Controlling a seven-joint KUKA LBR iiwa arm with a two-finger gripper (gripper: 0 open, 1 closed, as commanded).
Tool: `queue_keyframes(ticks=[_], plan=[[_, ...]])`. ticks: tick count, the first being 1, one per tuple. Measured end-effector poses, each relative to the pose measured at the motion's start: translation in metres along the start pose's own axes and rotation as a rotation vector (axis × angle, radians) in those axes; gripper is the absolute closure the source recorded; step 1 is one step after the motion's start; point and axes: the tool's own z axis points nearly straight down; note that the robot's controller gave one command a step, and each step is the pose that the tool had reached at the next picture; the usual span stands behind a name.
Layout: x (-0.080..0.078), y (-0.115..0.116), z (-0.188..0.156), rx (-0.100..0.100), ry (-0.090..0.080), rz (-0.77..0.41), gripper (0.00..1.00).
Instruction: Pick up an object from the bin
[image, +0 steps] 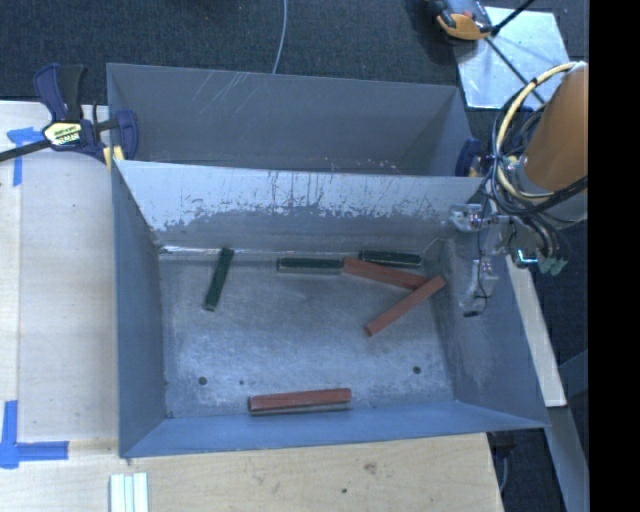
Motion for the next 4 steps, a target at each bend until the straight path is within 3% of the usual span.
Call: queue_keyframes(ticks=[2,3,4], plan=[[-0.005,0.002,0.000,0.003,-0.013,-0.005,0.00],[0.008,0.006,0.001,-0.003,0.008,-0.136,0.00],[-0.004,0.015,0.018,0.006,-0.019,-0.279,0.00]])
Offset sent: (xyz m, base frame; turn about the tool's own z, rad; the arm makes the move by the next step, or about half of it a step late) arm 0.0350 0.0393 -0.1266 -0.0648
